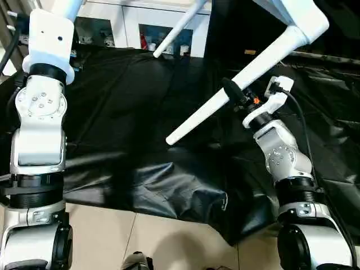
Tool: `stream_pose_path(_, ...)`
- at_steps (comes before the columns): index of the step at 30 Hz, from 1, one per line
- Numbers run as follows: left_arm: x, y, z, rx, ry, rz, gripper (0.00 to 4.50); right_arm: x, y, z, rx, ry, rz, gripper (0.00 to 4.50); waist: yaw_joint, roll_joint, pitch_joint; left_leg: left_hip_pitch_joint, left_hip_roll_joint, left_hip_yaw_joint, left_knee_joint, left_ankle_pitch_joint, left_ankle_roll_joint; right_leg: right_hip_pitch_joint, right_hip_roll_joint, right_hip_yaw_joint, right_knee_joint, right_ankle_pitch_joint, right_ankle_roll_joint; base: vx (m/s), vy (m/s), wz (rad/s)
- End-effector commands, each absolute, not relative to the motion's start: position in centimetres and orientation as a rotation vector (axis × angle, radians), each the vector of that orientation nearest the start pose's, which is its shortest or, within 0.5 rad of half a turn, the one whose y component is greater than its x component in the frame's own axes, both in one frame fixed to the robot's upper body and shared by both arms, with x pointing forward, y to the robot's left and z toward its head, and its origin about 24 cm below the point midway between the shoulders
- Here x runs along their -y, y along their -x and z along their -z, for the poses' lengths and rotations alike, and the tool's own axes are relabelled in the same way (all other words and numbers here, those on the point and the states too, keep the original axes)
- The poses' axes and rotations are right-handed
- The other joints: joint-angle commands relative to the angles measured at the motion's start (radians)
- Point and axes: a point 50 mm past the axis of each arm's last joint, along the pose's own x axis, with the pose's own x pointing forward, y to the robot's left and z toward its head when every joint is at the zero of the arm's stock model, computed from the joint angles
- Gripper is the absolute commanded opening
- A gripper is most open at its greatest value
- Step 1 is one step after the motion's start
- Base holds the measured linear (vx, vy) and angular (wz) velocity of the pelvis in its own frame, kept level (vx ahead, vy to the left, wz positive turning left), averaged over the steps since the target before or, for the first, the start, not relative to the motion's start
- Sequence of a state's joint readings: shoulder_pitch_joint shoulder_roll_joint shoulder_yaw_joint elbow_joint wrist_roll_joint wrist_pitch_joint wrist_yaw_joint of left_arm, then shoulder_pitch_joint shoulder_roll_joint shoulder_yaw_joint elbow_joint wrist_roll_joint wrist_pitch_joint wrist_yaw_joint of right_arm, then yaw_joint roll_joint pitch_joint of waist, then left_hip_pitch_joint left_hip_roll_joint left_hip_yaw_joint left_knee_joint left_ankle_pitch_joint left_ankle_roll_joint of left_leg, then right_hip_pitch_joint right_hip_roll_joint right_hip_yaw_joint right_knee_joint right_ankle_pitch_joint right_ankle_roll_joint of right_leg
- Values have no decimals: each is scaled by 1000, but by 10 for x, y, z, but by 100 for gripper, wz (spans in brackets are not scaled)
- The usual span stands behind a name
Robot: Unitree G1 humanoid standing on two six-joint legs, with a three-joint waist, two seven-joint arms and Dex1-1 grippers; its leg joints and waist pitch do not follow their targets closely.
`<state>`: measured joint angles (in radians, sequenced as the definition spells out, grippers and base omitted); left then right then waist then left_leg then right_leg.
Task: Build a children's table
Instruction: Flip table
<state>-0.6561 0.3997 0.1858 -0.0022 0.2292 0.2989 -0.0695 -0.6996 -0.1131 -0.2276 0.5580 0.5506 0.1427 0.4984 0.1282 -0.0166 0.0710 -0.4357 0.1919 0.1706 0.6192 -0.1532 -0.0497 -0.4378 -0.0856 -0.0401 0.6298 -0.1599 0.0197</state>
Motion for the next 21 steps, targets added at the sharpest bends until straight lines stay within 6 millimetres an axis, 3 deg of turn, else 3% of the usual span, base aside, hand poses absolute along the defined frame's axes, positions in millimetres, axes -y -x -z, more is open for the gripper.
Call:
stream_pose_path(1, -217, -333, -234, 376, -457, -171, 178, 150, -367, -160, 279, -445, -509, 184, -3, 8, -82, 44, 27, -9, -90, -311, -50, 35, -44, 23, -73, -253, -157, 0, 0, 0)
stream_pose_path(6, -211, -333, -216, 369, -393, -115, 172, 151, -352, -176, 366, -325, -557, 180, 9, 4, -87, 40, 26, -6, -85, -238, -34, 42, -42, 23, -64, -168, -161, 0, 0, 0)
stream_pose_path(12, -203, -332, -194, 318, -382, -59, 160, 150, -330, -178, 396, -245, -606, 177, 15, 5, -91, 43, 27, -4, -81, -196, -10, 43, -38, 23, -59, -104, -163, 0, 0, 0)
stream_pose_path(18, -199, -334, -181, 284, -373, -26, 156, 152, -308, -168, 369, -207, -618, 174, 22, 3, -90, 45, 28, -5, -84, -223, -12, 45, -39, 25, -65, -132, -148, 0, 0, 0)
stream_pose_path(19, -198, -335, -177, 274, -372, -18, 156, 152, -302, -164, 356, -198, -618, 174, 22, 10, -87, 45, 28, -6, -86, -243, -17, 41, -39, 25, -70, -156, -143, 0, 0, 0)
stream_pose_path(21, -197, -337, -167, 240, -368, -1, 156, 148, -293, -151, 314, -124, -626, 174, 20, 9, -86, 46, 28, -8, -90, -281, -30, 42, -40, 25, -73, -192, -130, 0, 0, 0)
